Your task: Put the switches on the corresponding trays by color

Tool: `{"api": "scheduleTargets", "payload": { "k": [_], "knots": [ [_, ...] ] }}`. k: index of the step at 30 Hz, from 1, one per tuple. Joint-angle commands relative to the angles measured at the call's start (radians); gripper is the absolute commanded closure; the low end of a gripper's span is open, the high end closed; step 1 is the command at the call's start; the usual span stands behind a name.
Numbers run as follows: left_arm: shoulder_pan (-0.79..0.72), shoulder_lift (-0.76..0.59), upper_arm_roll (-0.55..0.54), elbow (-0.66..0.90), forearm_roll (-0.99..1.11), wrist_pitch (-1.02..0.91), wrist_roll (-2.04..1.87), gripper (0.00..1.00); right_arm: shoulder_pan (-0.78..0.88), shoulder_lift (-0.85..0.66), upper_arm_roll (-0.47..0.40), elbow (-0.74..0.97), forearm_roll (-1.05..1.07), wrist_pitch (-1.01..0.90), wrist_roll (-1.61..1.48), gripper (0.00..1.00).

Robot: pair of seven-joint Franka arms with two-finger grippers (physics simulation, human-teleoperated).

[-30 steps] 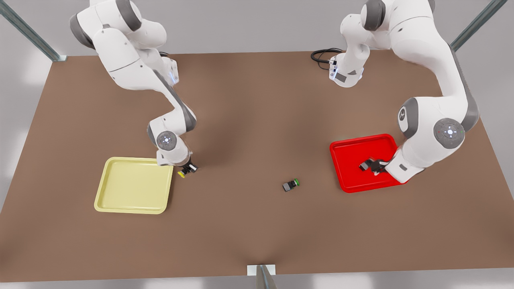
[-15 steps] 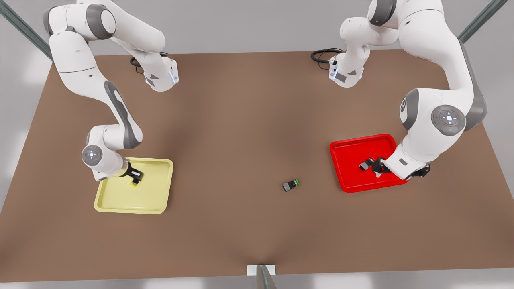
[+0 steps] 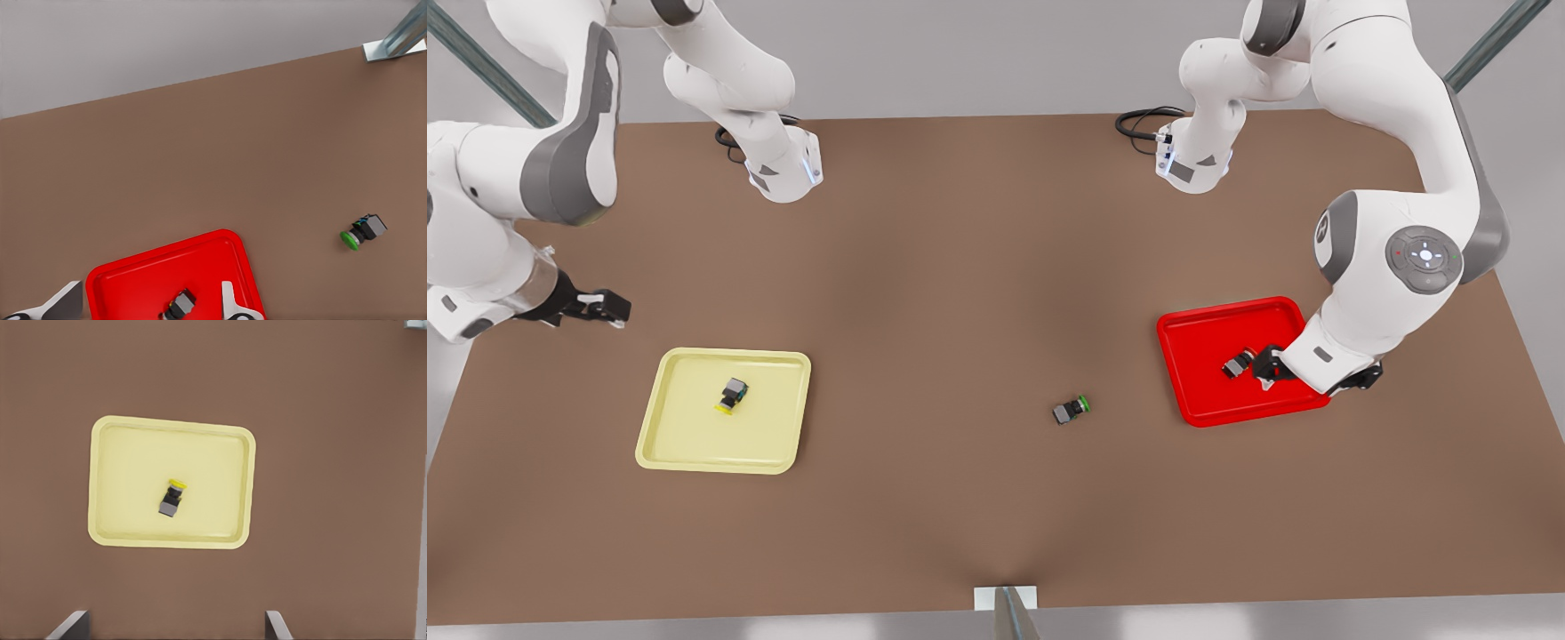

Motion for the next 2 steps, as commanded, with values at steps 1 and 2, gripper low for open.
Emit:
{"api": "scheduleTargets", "payload": {
  "k": [1, 2],
  "knots": [
    [0.0, 0.0, 0.0, 0.0, 0.001, 0.0, 0.0, 0.0, -0.006, 0.0, 0.0, 0.0, 0.0, 0.0, 0.0, 0.0],
    [0.0, 0.0, 0.0, 0.0, 0.001, 0.0, 0.0, 0.0, -0.006, 0.002, 0.0, 0.0, 0.0, 0.0, 0.0, 0.0]
  ]
}}
